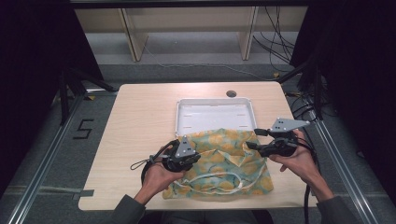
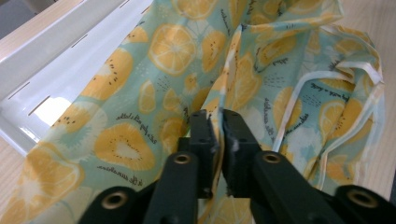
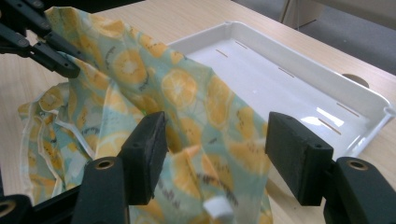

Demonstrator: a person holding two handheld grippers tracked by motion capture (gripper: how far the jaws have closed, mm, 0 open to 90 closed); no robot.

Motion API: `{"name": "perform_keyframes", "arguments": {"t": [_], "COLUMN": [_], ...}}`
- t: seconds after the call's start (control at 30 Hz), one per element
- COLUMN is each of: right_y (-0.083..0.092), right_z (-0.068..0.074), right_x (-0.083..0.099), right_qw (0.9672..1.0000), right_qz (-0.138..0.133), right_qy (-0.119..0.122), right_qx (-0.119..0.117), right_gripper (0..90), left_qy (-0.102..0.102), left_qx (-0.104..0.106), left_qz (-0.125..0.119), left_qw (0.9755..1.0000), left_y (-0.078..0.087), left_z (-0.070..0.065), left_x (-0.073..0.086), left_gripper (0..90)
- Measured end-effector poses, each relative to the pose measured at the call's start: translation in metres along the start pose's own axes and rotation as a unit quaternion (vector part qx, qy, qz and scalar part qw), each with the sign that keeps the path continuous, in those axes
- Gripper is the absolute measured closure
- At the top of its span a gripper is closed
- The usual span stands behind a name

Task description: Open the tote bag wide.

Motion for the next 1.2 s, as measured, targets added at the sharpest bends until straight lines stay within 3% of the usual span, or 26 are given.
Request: {"name": "perform_keyframes", "arguments": {"t": [0.03,0.07,0.13,0.17,0.3,0.33,0.4,0.5,0.57,0.6,0.63,0.67,0.9,1.03,1.13,1.2], "right_y": [-0.002,-0.006,-0.013,-0.015,-0.031,-0.046,-0.053,-0.065,-0.071,-0.074,-0.074,-0.076,-0.075,-0.081,-0.085,-0.083], "right_z": [-0.002,-0.004,-0.009,-0.009,-0.017,-0.02,-0.02,-0.019,-0.016,-0.016,-0.016,-0.02,-0.044,-0.049,-0.048,-0.047], "right_x": [-0.002,-0.005,-0.01,-0.012,-0.015,-0.015,-0.015,-0.014,-0.013,-0.012,-0.012,-0.01,-0.006,-0.003,-0.001,-0.005], "right_qw": [0.9999,0.9999,0.9998,0.9997,0.9992,0.9986,0.9978,0.9962,0.9939,0.9933,0.9933,0.991,0.989,0.9868,0.9875,0.9884], "right_qz": [0.01,0.009,0.014,0.02,0.035,0.05,0.062,0.076,0.09,0.096,0.096,0.119,0.133,0.145,0.143,0.134], "right_qy": [0.005,0.008,0.01,0.01,0.018,0.016,0.02,0.037,0.053,0.058,0.058,0.061,0.038,0.038,0.035,0.038], "right_qx": [-0.006,0.003,0.012,0.005,-0.002,-0.009,-0.015,-0.02,-0.035,-0.028,-0.028,-0.005,0.052,0.062,0.057,0.06], "right_gripper": [39.7,39.8,39.7,39.8,39.9,41.6,44.9,57.6,73.8,81.3,81.3,90.0,90.0,90.0,89.5,80.0], "left_qy": [0.0,-0.017,-0.032,-0.041,-0.042,-0.043,-0.058,-0.068,-0.065,-0.069,-0.069,-0.073,-0.082,-0.086,-0.088,-0.078], "left_qx": [0.0,0.0,0.001,0.0,0.005,0.008,0.01,0.014,0.021,0.023,0.023,0.027,0.041,0.053,0.052,0.059], "left_qz": [0.0,0.005,0.012,0.013,0.02,0.022,0.03,0.034,0.034,0.04,0.04,0.048,0.07,0.087,0.088,0.082], "left_qw": [1.0,0.9998,0.9994,0.9991,0.9989,0.9988,0.9978,0.997,0.9971,0.9965,0.9965,0.9958,0.9933,0.9911,0.9908,0.9918], "left_y": [0.0,0.001,0.002,0.003,0.004,0.005,0.007,0.009,0.009,0.009,0.009,0.009,0.013,0.011,0.008,0.008], "left_z": [0.0,-0.003,-0.006,-0.008,-0.011,-0.014,-0.015,-0.017,-0.021,-0.022,-0.022,-0.025,-0.037,-0.045,-0.047,-0.047], "left_x": [0.0,0.002,0.005,0.006,0.01,0.014,0.018,0.023,0.028,0.03,0.03,0.036,0.056,0.067,0.066,0.063], "left_gripper": [86.7,87.3,87.6,87.6,87.8,88.1,88.8,89.1,89.2,89.3,89.3,89.4,89.4,89.4,89.2,86.3]}}
Point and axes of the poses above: each handheld gripper's, and its own axes: y roughly backward along the jaws, x roughly out of its underside, z roughly to its left, the point moved 5 cm from there along -y, roughly forward along the jaws, and after that the axes turned 15 degrees about y, right-handed, at the moved point
